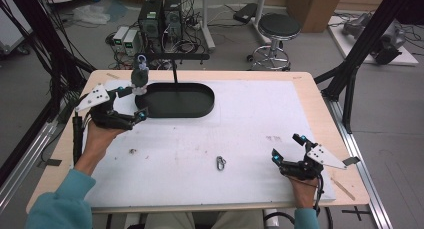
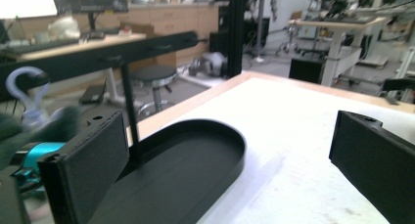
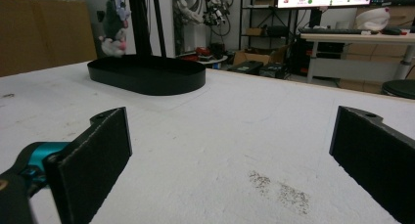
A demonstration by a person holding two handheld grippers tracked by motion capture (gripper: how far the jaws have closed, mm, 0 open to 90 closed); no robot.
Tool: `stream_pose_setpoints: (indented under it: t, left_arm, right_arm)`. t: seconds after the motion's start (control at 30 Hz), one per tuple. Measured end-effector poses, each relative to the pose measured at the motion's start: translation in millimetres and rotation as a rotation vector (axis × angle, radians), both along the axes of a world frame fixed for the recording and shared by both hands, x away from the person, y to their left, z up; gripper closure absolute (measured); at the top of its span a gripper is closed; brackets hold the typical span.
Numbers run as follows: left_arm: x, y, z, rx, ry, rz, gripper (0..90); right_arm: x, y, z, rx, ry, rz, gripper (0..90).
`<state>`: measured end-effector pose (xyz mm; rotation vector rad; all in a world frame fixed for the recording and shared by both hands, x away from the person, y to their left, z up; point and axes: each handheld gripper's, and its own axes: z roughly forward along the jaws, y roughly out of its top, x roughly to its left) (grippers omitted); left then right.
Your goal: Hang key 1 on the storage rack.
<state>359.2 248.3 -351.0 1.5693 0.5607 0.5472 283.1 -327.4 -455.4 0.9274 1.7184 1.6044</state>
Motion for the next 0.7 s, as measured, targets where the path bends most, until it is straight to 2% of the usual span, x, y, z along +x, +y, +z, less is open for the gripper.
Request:
stream_pose_setpoints:
  t: [0.1,0.2,0.37,0.57,0.63,0.7]
  left_arm:
    - [-12.0,1.2,-6.4,-0.008,-0.010,-0.007,1.7]
    - [-22.3,2.3,-14.6,-0.009,0.000,-0.005,1.7]
    - [-39.4,-2.3,-25.7,-0.019,-0.033,-0.019,1.7]
    - [-44.6,-7.3,-35.2,-0.027,-0.042,-0.031,1.7]
    - [-43.6,-7.9,-34.8,-0.015,-0.034,-0.038,1.7]
    - [-44.1,-5.8,-33.7,-0.027,-0.038,-0.034,1.7]
  right_arm:
    - [0.2,0.2,0.1,0.000,0.003,-0.001,1.1]
    - [-0.2,0.4,0.2,0.000,0.007,-0.005,1.1]
    - [-0.2,0.5,0.2,-0.001,0.006,-0.006,1.1]
    - [-0.2,0.5,0.1,-0.008,0.000,-0.007,1.1]
    - [0.2,0.6,0.2,-0.008,-0.002,-0.006,1.1]
    - [0.1,0.3,0.3,0.000,0.006,-0.007,1.1]
